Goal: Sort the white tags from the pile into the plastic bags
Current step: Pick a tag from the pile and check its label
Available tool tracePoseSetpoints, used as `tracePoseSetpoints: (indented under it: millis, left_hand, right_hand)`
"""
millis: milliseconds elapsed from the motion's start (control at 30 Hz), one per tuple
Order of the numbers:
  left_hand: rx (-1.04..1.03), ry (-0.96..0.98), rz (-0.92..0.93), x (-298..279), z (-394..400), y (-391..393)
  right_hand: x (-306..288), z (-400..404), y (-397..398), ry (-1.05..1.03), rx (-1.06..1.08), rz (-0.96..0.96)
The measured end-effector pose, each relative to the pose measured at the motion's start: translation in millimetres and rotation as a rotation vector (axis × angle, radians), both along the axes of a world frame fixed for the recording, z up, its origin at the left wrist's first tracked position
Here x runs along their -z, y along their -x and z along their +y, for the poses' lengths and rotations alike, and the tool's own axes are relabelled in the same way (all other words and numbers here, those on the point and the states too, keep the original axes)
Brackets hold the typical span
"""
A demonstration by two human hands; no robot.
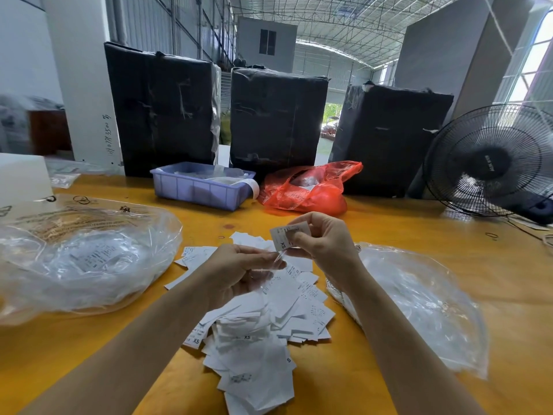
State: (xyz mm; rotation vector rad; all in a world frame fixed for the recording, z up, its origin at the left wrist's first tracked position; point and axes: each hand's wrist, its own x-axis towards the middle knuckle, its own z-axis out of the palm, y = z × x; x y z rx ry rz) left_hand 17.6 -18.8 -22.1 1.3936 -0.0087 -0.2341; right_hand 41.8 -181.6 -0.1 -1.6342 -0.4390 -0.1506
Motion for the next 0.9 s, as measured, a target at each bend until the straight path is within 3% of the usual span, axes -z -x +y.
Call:
tracePoseSetpoints:
  millis: [333,567,900]
  left_hand:
    - [-0.088,-0.013,-0.013,3.9,3.5,-4.0]
    - [-0.145,-0.088,-0.035,4.1,3.1,-3.3]
    - [-0.196,0.003,-0.060,9.1,1.5,-6.7]
  right_hand:
    - [-1.4,-4.3,1.1,0.135,-0.016,0.057]
    - [-1.4,-8.2,0.7,0.237,-0.081,0.216]
    - [-2.2,-11.5,0.3,0.360,-0.160,0.291]
